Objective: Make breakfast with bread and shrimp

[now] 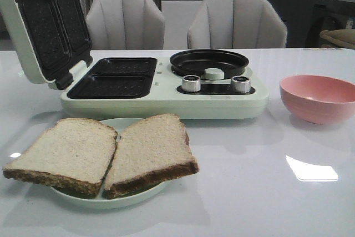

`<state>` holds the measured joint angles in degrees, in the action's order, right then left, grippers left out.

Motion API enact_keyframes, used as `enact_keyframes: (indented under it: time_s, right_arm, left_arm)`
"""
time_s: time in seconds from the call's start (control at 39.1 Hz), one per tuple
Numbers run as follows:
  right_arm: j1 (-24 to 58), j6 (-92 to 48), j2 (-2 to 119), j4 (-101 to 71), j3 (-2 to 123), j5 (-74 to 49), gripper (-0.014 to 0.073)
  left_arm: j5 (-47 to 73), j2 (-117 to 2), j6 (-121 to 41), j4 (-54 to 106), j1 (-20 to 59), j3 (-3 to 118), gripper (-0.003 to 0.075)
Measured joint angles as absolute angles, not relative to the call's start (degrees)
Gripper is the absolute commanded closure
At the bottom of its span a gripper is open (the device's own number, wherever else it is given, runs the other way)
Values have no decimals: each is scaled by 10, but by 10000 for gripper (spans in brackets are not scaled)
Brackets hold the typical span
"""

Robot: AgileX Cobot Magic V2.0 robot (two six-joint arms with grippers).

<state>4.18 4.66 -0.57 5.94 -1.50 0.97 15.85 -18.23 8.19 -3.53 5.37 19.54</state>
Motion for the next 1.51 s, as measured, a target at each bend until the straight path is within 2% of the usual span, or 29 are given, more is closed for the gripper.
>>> enact_keyframes:
  time_s: [0.31,0.49,0.79,1.3,1.51]
  right_arm:
    - [42,47,-6,59,-15,10,452]
    - [42,47,-6,59,-15,9,452]
    - [42,47,-6,59,-15,9,452]
    - [42,47,-6,59,-15,9,452]
    - [42,47,-6,59,-15,9,452]
  left_arm:
    - [156,-223,82,-95,65,195,171]
    - [165,-223,82,-168,118,195,171]
    - [210,-244,82,-387,221,195,171]
    - [249,-482,82,-565,432,195,171]
    - [250,-592,82,-624,465,197,171]
